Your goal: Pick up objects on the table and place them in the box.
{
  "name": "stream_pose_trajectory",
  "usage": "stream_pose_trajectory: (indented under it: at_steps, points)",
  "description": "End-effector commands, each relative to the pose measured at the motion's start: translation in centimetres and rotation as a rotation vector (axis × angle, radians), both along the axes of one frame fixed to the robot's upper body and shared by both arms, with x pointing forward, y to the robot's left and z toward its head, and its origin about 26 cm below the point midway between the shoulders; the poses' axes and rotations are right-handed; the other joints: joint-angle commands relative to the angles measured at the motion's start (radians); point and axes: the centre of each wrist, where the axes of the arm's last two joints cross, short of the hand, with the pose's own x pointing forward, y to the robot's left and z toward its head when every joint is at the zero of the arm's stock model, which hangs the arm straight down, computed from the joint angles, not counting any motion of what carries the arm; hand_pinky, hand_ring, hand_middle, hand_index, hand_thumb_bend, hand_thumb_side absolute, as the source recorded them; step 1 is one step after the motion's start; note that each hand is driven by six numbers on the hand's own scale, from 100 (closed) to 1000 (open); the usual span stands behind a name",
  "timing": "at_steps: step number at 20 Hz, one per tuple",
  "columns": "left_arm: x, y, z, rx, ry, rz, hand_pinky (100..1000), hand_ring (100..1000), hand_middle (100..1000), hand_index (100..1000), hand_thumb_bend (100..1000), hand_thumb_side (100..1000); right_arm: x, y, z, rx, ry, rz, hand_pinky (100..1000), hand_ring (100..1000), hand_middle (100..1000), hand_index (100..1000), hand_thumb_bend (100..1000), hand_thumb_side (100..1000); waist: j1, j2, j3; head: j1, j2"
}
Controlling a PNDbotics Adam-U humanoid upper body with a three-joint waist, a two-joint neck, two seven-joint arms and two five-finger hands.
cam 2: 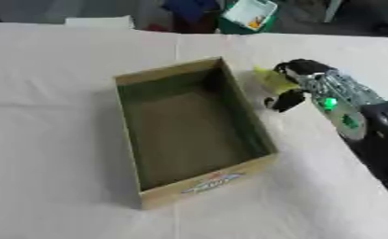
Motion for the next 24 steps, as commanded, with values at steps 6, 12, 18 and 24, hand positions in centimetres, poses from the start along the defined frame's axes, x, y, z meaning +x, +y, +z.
stream_pose_trajectory:
  at_steps: [6, 12, 18, 24]
  points:
    - [-0.06, -0.13, 0.81, 0.024, -0.025, -0.009, 386, 446, 537, 651, 100, 541, 0.61, -0.84, 0.17, -0.055, -0.051, -0.042, 771, 798, 815, 924, 199, 412, 0.003, -0.007, 0.006, -0.013, -0.018]
    - [-0.09, -0.15, 0.71, 0.025, -0.021, -0.01, 387, 446, 537, 651, 100, 539, 0.8, -0.52, 0.08, -0.093, -0.133, -0.034, 703, 723, 699, 837, 122, 432, 0.004, -0.006, 0.008, -0.015, -0.018]
    - [-0.08, -0.15, 0.76, 0.028, -0.019, -0.012, 387, 447, 538, 651, 100, 533, 0.76, -0.13, 0.15, -0.136, -0.248, -0.018, 653, 622, 598, 723, 100, 469, 0.002, -0.009, 0.007, -0.013, -0.021]
    - [-0.09, -0.05, 0.81, 0.033, -0.018, -0.01, 387, 447, 536, 648, 100, 517, 0.54, 0.04, 0.1, -0.163, -0.363, -0.009, 585, 567, 552, 629, 100, 471, 0.0, -0.015, 0.007, -0.011, -0.022]
